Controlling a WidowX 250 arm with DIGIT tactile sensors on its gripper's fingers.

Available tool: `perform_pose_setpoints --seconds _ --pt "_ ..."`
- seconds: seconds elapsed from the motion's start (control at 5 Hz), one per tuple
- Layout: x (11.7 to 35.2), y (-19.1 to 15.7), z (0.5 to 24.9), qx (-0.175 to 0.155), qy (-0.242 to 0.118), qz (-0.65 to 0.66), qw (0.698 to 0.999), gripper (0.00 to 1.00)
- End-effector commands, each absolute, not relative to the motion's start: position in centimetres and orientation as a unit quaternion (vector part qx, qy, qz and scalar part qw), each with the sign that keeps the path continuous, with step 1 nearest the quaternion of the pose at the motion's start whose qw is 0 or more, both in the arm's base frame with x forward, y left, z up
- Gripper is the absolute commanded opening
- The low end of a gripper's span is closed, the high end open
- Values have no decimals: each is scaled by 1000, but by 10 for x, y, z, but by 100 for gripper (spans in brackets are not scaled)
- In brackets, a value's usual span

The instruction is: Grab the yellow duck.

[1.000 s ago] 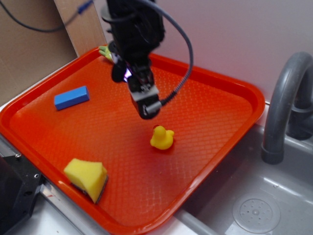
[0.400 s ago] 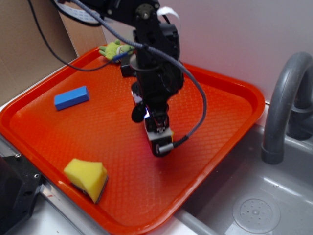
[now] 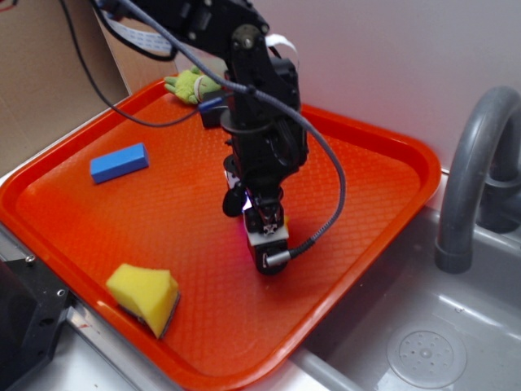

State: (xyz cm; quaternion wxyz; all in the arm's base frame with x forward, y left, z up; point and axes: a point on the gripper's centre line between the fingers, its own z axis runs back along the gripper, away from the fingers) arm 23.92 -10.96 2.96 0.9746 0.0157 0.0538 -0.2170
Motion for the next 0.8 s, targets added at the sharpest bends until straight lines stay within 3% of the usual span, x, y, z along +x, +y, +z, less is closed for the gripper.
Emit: perform_pose_setpoints --seconds 0.0,0.2,0.4,0.6 --pt "244 -109 37 0 29 -208 978 0" --pt "243 -108 47 -9 25 -199 980 0" --pt "243 -96 77 -16 21 -154 988 0" --pt "233 -76 120 -2 11 -92 996 0"
